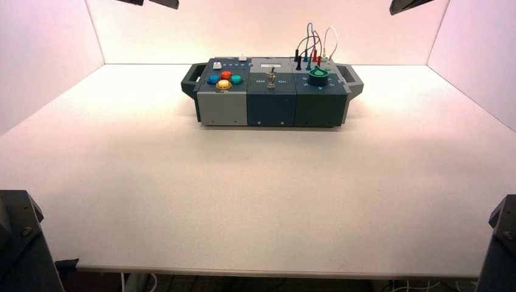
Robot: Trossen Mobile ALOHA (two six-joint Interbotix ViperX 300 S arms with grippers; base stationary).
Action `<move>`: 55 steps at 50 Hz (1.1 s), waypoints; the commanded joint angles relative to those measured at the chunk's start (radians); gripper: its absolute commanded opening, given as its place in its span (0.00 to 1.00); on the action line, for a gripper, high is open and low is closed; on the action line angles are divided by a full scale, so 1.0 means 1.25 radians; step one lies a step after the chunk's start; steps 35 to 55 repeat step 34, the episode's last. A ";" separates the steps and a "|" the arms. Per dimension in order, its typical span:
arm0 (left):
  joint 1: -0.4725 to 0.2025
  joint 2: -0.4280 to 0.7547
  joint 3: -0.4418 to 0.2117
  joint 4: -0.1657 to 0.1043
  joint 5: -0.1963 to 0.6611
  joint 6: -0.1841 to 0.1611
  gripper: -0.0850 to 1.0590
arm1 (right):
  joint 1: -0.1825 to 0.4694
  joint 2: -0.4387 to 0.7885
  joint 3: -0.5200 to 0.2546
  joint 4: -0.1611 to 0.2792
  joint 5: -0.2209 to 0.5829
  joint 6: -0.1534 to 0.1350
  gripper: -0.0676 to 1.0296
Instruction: Open left gripper.
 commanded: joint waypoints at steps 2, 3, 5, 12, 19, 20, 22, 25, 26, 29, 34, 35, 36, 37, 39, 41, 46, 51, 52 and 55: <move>-0.020 -0.006 -0.011 0.004 -0.010 -0.001 0.96 | 0.005 -0.009 -0.022 0.002 -0.004 -0.002 0.04; -0.022 -0.006 -0.010 0.004 -0.010 -0.001 0.96 | 0.005 -0.009 -0.022 0.002 -0.004 -0.002 0.04; -0.023 -0.006 -0.010 0.004 -0.010 -0.001 0.96 | 0.005 -0.010 -0.022 0.002 -0.004 -0.001 0.04; -0.025 -0.005 -0.011 0.004 -0.009 -0.001 0.96 | 0.005 -0.010 -0.022 0.002 -0.005 -0.002 0.04; -0.023 -0.005 -0.011 0.004 -0.010 -0.001 0.96 | 0.005 -0.009 -0.021 0.002 -0.009 -0.002 0.04; -0.025 -0.005 -0.011 0.004 -0.010 -0.001 0.96 | 0.005 -0.009 -0.021 0.002 -0.009 -0.002 0.04; -0.023 -0.005 -0.011 0.004 -0.010 -0.001 0.96 | 0.005 -0.009 -0.021 0.002 -0.009 -0.002 0.04; -0.025 -0.006 -0.012 0.004 -0.010 -0.001 0.96 | 0.005 -0.010 -0.021 0.002 -0.009 -0.002 0.04; -0.023 -0.007 -0.011 0.004 -0.010 -0.001 0.96 | 0.005 -0.009 -0.021 0.002 -0.009 -0.002 0.04; -0.025 -0.009 -0.012 0.004 -0.009 -0.001 0.96 | 0.005 -0.010 -0.021 0.002 -0.009 -0.002 0.04; -0.025 -0.010 -0.012 0.004 -0.009 -0.001 0.96 | 0.005 -0.010 -0.021 0.002 -0.009 -0.002 0.04; -0.025 -0.010 -0.012 0.004 -0.009 -0.001 0.96 | 0.005 -0.010 -0.021 0.002 -0.009 -0.002 0.04; -0.025 -0.010 -0.012 0.004 -0.009 -0.001 0.96 | 0.005 -0.010 -0.021 0.002 -0.009 -0.002 0.04; -0.025 -0.010 -0.012 0.004 -0.009 -0.001 0.96 | 0.005 -0.010 -0.021 0.002 -0.009 -0.002 0.04; -0.025 -0.010 -0.012 0.004 -0.009 -0.001 0.96 | 0.005 -0.010 -0.021 0.002 -0.009 -0.002 0.04; -0.025 -0.010 -0.012 0.004 -0.009 -0.001 0.96 | 0.005 -0.010 -0.021 0.002 -0.009 -0.002 0.04; -0.025 -0.010 -0.012 0.004 -0.009 -0.001 0.96 | 0.005 -0.010 -0.021 0.002 -0.009 -0.002 0.04; -0.025 -0.010 -0.012 0.004 -0.009 -0.001 0.96 | 0.005 -0.010 -0.021 0.002 -0.009 -0.002 0.04; -0.025 -0.010 -0.012 0.004 -0.009 -0.001 0.96 | 0.005 -0.010 -0.021 0.002 -0.009 -0.002 0.04; -0.025 -0.010 -0.012 0.004 -0.009 -0.001 0.96 | 0.005 -0.010 -0.021 0.002 -0.009 -0.002 0.04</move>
